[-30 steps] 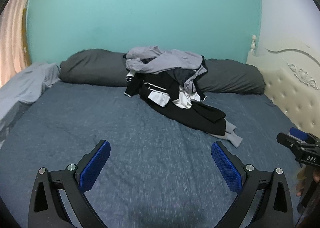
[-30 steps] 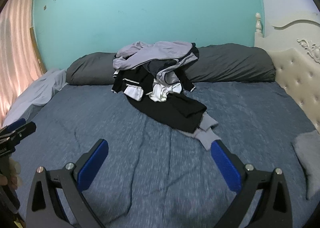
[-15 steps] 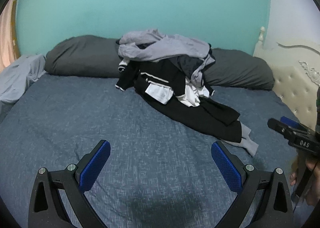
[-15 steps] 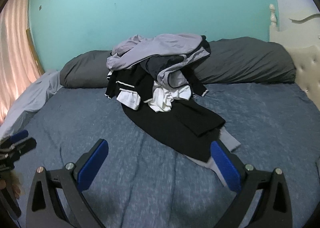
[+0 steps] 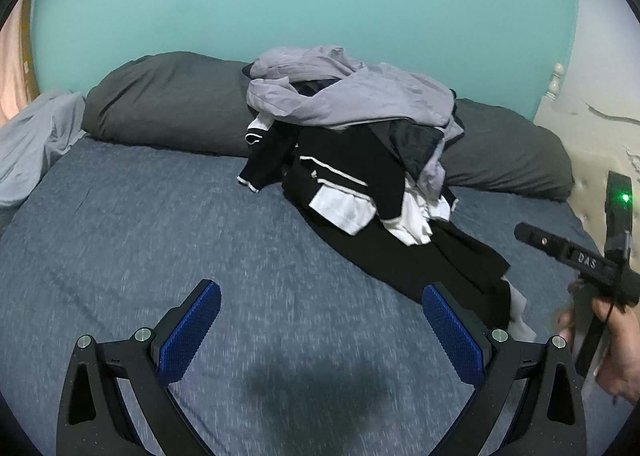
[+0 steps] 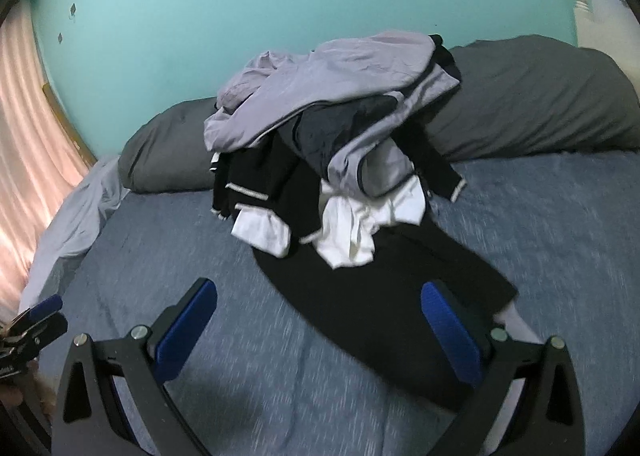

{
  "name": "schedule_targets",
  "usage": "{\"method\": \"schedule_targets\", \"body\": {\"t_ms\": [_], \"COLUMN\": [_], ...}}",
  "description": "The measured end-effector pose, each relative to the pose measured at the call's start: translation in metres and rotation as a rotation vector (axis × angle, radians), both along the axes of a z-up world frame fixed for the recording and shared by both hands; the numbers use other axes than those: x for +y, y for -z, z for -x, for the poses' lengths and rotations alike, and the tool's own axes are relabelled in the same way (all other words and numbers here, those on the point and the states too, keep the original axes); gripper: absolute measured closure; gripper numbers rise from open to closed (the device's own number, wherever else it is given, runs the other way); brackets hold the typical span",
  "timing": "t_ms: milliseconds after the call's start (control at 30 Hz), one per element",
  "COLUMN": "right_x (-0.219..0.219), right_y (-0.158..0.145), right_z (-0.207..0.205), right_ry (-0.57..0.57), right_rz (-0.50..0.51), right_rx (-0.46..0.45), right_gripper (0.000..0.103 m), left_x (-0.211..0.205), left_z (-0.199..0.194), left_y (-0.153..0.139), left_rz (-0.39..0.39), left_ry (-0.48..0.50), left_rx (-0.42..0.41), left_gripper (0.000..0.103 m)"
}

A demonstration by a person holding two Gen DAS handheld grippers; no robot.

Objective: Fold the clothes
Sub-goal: 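Move the right tool toward the clothes pile and reach into it, then close the right gripper on the lavender jacket's black hem and pull it out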

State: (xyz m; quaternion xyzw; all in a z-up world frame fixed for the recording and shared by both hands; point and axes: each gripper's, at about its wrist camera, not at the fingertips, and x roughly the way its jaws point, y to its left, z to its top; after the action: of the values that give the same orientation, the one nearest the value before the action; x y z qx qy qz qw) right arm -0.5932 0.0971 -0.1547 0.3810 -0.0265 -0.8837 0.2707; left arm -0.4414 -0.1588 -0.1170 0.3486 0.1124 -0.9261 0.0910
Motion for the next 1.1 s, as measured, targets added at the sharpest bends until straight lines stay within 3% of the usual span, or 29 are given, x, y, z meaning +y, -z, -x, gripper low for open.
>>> {"method": "schedule_targets", "body": {"t_ms": [367,767,833,933,1033,1100], "right_x": [-0.038,-0.068,-0.072,-0.081,-0.091,-0.091], "right_y": [0.022,0.060,0.064,0.068,0.067,0.065], "right_z": [0.093,0.160,0.166,0.172,0.171,0.169], "right_ry": [-0.005,0.025,0.035,0.015,-0.039,-0.042], "right_rz": [-0.037,-0.060,-0.071,-0.082,-0.085,-0.071], "right_rx": [0.003,-0.012,-0.018,-0.020,-0.002,-0.001], "right_gripper": [0.000,0.003,0.008,0.025,0.050,0.077], "left_x": [-0.032,-0.057,-0.061,-0.068,-0.073,-0.073], "left_z": [0.079,0.102,0.101,0.097,0.091,0.089], "left_y": [0.024,0.056,0.061,0.067,0.070,0.073], "left_rz": [-0.058,-0.090,-0.096,-0.111,-0.128,-0.140], "left_ry": [-0.023,-0.034,-0.036,-0.046,-0.056,-0.057], "left_rx": [-0.042,-0.077,-0.083,-0.084,-0.079,-0.082], "left_gripper": [0.000,0.000,0.000,0.000,0.000,0.000]}}
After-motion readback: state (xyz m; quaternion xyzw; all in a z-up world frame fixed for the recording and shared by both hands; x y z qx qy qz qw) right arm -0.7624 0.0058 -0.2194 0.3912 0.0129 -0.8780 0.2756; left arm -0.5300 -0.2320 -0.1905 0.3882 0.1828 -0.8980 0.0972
